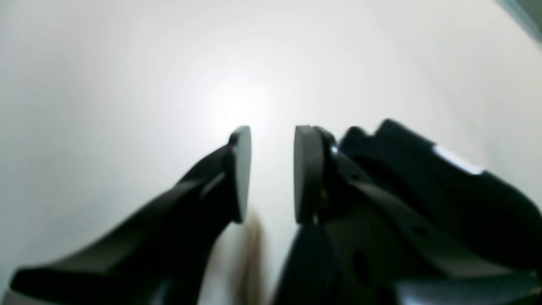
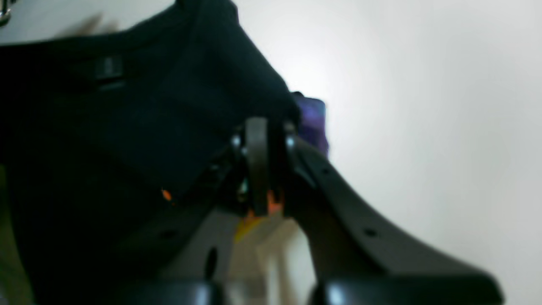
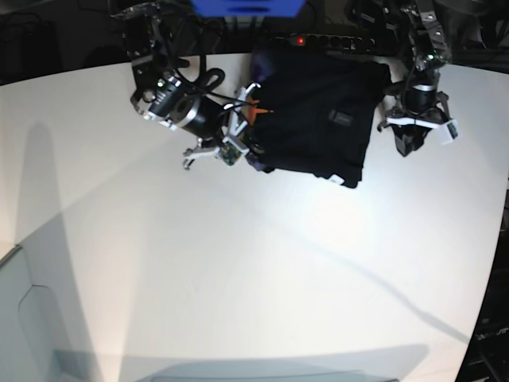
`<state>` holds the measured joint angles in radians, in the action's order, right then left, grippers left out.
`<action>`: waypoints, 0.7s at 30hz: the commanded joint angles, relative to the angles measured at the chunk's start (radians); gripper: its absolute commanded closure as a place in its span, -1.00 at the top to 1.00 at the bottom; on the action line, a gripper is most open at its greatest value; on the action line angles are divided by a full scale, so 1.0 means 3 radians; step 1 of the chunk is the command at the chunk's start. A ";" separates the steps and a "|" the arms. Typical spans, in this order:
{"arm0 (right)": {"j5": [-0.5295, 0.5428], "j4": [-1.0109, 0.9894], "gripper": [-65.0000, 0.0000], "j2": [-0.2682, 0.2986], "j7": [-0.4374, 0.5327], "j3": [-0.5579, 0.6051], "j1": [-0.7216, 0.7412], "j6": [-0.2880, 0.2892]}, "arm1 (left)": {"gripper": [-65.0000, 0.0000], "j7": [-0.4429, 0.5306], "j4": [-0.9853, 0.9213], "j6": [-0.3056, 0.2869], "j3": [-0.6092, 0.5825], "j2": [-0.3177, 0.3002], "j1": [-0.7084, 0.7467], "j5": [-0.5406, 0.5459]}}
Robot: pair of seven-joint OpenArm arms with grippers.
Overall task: Fold the T-shirt properly
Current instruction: 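Lower the left gripper onto the bundle's side and press it square, then open the right gripper and pull it back from the bundle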
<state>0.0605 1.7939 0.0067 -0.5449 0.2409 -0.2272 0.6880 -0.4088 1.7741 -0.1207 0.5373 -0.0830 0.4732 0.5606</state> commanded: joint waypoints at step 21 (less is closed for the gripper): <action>0.0062 -0.0724 -0.95 -0.0127 0.0116 0.0315 0.0601 0.0034 | -0.47 0.0086 0.0160 -0.0045 0.0436 -0.0018 0.0451 0.0037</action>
<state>0.0570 1.5524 -0.0242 -0.5415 0.3359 -0.0620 0.6884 -0.4088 1.7966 -0.1272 0.6605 -0.0799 0.6006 0.5644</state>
